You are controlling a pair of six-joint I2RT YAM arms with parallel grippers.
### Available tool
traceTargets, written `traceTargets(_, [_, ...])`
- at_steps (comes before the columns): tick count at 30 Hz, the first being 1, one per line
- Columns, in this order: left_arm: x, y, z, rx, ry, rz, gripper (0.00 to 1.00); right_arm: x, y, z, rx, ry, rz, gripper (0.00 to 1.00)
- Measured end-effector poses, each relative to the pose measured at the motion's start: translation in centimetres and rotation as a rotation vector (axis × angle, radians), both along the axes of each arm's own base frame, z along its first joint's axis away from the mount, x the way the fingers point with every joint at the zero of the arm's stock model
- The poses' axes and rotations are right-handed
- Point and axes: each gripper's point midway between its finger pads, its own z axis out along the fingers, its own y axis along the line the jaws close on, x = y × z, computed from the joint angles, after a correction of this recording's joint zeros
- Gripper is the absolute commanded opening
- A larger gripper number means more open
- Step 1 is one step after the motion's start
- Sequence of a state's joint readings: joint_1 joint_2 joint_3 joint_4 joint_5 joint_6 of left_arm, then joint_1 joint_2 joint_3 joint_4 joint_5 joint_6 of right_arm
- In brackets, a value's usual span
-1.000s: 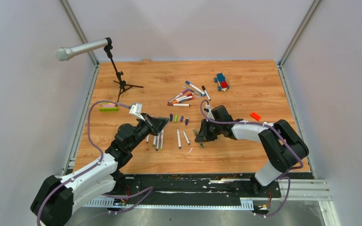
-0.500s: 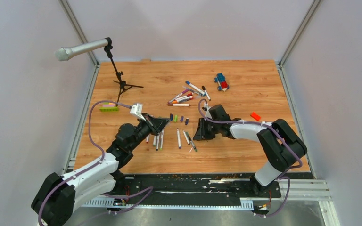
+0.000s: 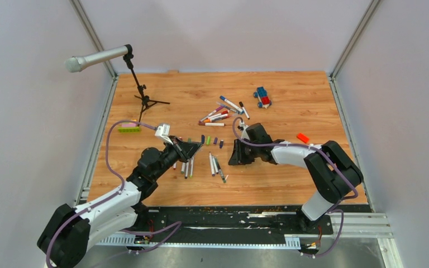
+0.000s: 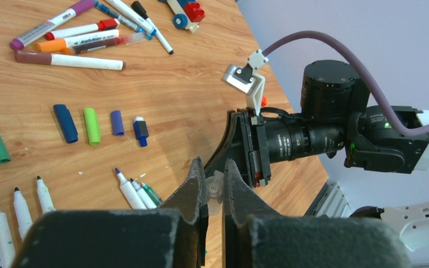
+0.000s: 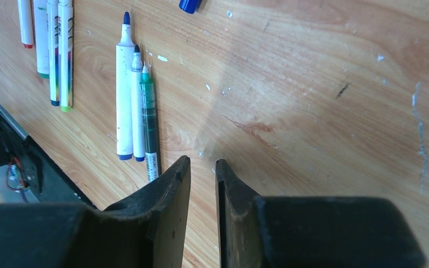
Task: Open the pen caps
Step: Place the pen cap at the center of the board.
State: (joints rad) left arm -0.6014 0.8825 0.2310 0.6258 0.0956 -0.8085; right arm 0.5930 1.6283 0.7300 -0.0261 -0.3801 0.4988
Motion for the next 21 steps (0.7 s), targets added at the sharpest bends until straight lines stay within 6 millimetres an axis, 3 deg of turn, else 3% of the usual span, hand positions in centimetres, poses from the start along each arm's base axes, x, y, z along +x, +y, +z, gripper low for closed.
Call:
traceTargets(6, [-0.2,-0.8,-1.6,0.024,0.053,-0.042,0.00,0.0,-0.2,0.8,-0.040,-0.092,0.148,0.30])
traceTargets(10, [-0.1,-1.9,-2.8,0.053,0.111,-0.087,0.00,0.2,-0.5,3.9,-0.034,-0.229,0.344,0.31])
traceTargets(12, [0.1,-2.7,-2.9,0.071,0.131,-0.108,0.00,0.7,-1.1,6.4,-0.001,-0.328,0.454,0.31])
traceTargets(15, [0.5,-4.5,-2.8,0.118,0.149,-0.145,0.00,1.2,-3.4,9.4,0.057,-0.450,0.540,0.33])
traceTargets(21, [1.8,-8.8,-2.9,0.272,0.178,-0.197,0.00,3.3,-9.1,10.7,0.095,-0.499,0.463,0.36])
